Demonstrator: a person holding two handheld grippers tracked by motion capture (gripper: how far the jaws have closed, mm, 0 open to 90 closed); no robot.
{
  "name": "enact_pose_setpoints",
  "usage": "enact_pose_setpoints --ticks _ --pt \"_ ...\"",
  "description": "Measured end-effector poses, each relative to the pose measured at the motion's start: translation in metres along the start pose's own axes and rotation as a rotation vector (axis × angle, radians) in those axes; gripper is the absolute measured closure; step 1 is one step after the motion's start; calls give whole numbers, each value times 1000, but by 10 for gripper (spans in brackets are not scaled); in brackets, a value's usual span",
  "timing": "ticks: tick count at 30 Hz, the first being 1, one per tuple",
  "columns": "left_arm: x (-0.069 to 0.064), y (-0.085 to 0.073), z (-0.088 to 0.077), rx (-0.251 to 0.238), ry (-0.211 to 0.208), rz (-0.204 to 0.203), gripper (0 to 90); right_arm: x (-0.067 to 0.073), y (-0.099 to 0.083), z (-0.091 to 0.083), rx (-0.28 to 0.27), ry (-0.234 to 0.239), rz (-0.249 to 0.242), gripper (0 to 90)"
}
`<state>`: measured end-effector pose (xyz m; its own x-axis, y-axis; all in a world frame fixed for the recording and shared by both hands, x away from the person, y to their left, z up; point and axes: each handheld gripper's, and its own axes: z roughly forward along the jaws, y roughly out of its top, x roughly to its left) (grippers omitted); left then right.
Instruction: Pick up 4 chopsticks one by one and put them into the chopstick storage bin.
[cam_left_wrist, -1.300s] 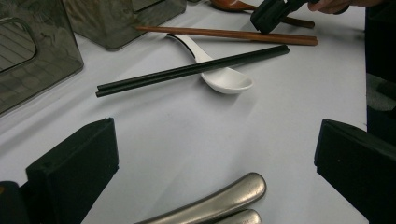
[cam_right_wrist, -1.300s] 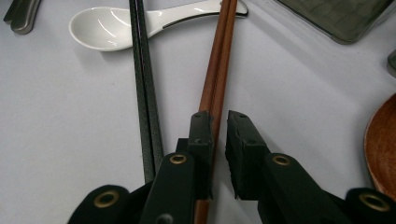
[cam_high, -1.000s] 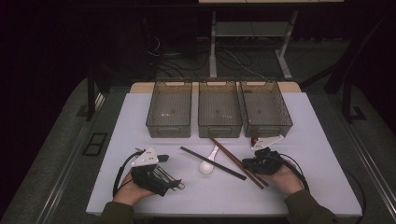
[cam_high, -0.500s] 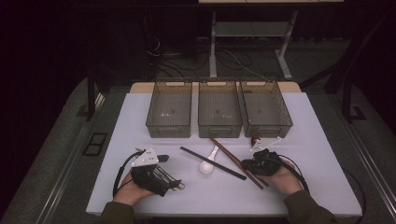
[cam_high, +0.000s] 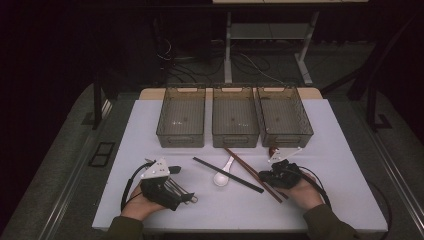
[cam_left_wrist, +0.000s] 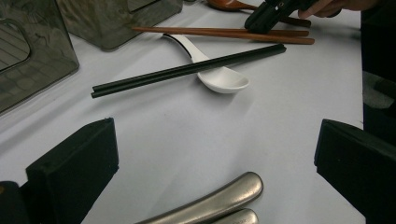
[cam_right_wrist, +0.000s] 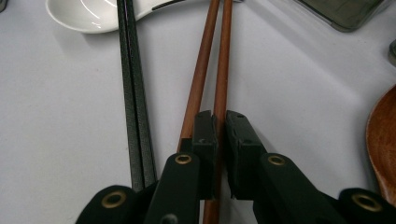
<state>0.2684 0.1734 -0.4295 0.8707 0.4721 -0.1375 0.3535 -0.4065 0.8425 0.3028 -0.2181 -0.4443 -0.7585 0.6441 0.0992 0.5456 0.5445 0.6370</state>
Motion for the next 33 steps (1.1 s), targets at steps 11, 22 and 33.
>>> enact_pose_setpoints --ticks 11,22,33 --pt "0 0 0 -1 -4 2 0 -1 0 -1 5 -30 -3 841" --pt "0 0 0 -3 -5 3 0 -3 0 -5 -7 -59 2 842" --pt "-1 0 0 -4 -7 2 0 -5 1 -13 -35 -47 -1 843"
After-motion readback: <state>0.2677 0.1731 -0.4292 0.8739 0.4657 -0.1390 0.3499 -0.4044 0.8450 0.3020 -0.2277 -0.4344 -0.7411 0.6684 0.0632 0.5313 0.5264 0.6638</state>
